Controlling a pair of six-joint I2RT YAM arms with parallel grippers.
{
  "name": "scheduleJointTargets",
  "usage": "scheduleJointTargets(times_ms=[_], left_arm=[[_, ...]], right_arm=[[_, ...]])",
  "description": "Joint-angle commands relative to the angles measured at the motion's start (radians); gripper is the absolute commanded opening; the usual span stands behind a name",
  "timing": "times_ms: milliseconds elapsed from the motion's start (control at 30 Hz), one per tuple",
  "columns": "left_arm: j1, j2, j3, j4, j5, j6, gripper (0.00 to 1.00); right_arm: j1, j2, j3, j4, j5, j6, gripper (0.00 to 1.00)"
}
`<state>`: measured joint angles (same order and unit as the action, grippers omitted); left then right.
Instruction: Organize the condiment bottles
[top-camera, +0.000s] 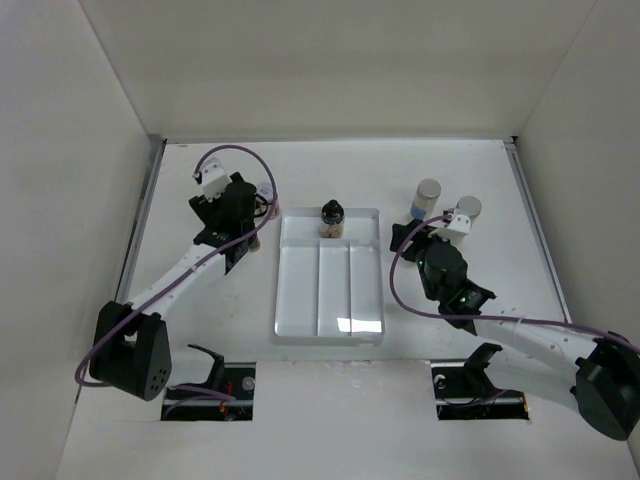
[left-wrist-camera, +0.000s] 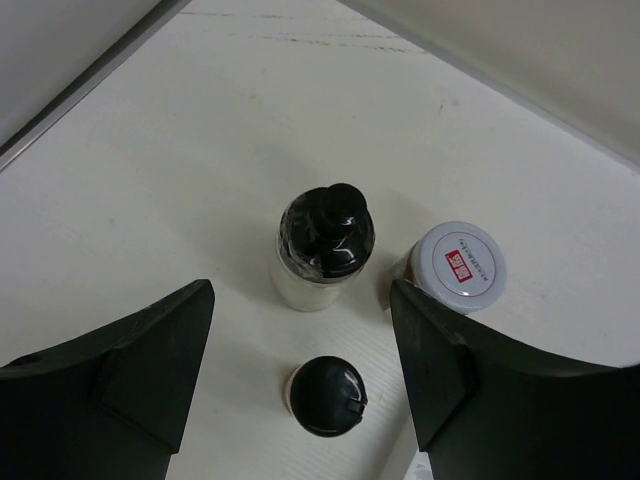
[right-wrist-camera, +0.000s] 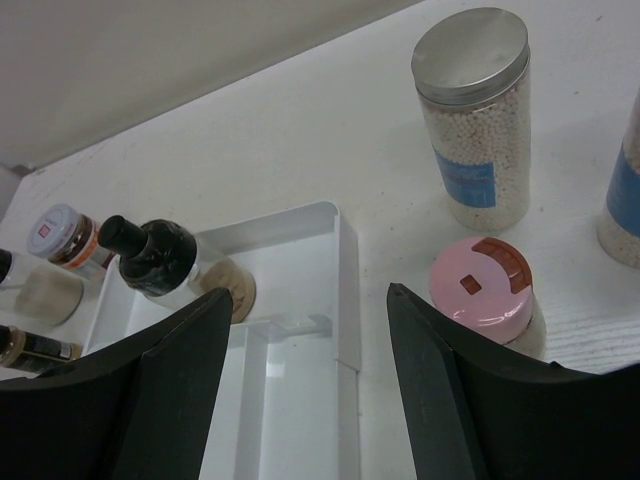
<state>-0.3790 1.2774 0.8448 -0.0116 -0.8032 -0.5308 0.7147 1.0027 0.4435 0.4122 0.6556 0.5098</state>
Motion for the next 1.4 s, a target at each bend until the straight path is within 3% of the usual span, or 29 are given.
scheduleJointTargets(times_ms=[0,567,733,800,1067,1367], left_arm=[[0.019,0.060,0.056,0.006,0.025,-0.001,0.69],[0.102,0.330,0.212,0.012,0.144,0.018,0.76],[0.114,0.373,0.252,0.002,0.136,0.025,0.68],[0.114,0.375,0.254,0.005,0.134,0.025,0.60],[0.162,0.304,0.185,0.024,0.122,0.017,0.40],[0.102,-0.005,0.191,0.035,0.059,0.052,0.40]], right_arm=[[0.007,0.001,0.029,0.040,-0.014,-0.002,0.70],[0.038,0.068,0.047,0.054,-0.014,-0.007,0.70],[0.045,0.071,0.049,0.059,-0.013,-0.010,0.70],[0.045,0.060,0.046,0.059,-0.014,-0.010,0.70],[0.042,0.013,0.027,0.059,-0.013,-0.011,0.71],[0.044,0.014,0.029,0.059,-0.014,-0.011,0.71]])
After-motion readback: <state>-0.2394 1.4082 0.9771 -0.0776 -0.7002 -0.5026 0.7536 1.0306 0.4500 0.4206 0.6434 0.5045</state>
